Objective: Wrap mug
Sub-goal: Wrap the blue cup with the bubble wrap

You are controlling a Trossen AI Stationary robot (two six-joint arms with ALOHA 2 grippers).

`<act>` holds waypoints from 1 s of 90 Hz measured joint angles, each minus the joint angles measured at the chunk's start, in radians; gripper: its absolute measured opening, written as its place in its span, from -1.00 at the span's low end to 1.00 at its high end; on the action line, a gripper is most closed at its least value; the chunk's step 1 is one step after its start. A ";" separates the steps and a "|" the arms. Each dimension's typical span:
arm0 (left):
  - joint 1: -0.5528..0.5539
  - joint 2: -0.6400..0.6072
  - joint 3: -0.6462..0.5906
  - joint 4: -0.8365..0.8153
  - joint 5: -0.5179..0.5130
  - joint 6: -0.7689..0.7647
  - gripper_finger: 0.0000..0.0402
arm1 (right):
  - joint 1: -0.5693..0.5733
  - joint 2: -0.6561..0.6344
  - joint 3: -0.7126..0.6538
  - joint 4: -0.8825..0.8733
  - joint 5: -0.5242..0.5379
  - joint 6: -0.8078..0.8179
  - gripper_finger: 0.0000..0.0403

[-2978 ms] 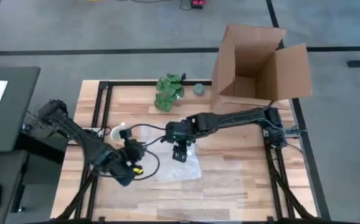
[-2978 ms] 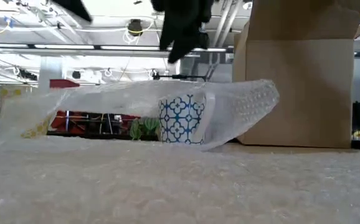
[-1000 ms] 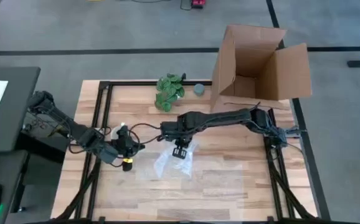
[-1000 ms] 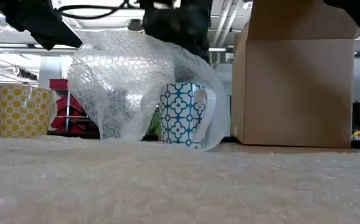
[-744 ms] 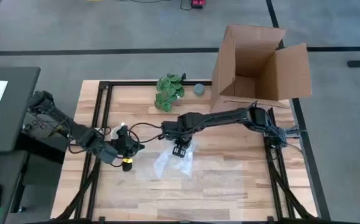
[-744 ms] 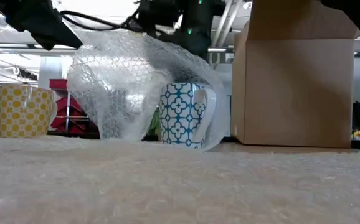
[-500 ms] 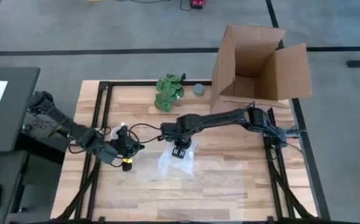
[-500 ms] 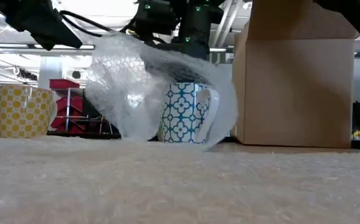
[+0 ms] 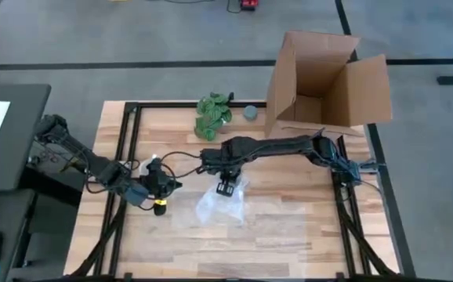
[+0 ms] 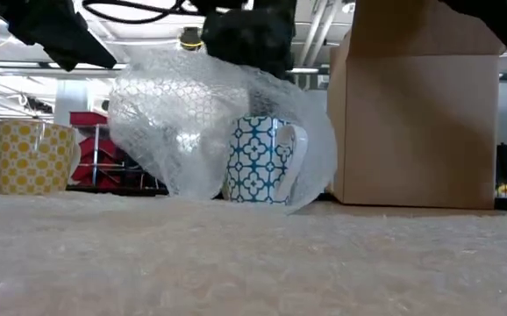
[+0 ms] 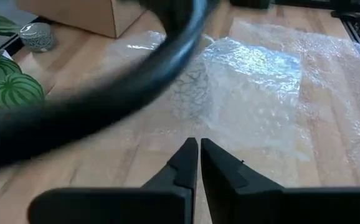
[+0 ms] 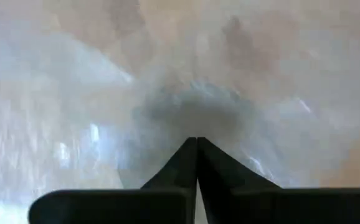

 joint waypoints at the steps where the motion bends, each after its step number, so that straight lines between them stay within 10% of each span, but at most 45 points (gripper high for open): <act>1: 0.000 0.000 0.000 0.000 0.000 0.000 -1.00 | 0.000 0.000 0.005 -0.003 0.003 -0.004 -1.00; 90: 0.000 0.000 0.000 -0.001 0.001 -0.004 -1.00 | 0.009 -0.054 -0.192 0.233 -0.062 -0.023 -1.00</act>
